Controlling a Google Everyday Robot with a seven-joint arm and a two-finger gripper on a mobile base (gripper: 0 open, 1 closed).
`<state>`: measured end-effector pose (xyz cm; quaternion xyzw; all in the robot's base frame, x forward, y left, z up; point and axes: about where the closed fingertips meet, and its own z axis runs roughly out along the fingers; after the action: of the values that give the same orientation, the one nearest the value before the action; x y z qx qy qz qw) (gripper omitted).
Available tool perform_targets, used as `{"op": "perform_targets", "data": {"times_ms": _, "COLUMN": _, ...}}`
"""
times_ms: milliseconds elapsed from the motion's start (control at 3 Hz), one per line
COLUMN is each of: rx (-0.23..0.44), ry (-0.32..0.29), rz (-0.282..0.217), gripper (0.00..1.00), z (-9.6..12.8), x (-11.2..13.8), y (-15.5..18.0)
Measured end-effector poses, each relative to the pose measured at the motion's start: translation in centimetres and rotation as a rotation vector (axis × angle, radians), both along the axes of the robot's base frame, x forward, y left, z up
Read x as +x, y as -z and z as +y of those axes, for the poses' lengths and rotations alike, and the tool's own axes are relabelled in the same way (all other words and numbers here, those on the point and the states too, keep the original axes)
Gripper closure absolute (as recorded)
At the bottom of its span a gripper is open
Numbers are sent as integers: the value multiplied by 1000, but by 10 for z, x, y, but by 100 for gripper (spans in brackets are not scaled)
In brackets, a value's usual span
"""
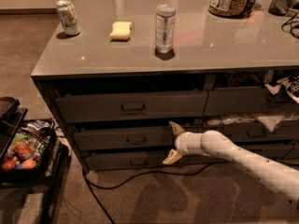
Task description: Open middle drawer
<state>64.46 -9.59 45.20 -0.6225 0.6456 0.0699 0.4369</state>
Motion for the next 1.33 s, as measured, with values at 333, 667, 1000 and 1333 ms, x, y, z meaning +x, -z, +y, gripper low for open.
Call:
{"op": "perform_targets", "data": {"times_ms": 333, "rx": -33, "ry": -7, "rz": -8, "gripper": 0, "z": 9, "x": 17, "y": 4}}
{"op": "perform_targets", "data": {"times_ms": 667, "rx": -63, "ry": -22, "rz": 5, "gripper": 0, "z": 20, "x": 34, "y": 14}}
{"op": "perform_targets", "data": {"times_ms": 1000, "rx": -83, "ry": -4, "rz": 14, "gripper": 0, "z": 22, "x": 55, "y": 46}}
{"op": "perform_targets", "data": {"times_ms": 1333, "rx": -83, "ry": -4, "rz": 14, "gripper": 0, "z": 22, "x": 55, "y": 46}}
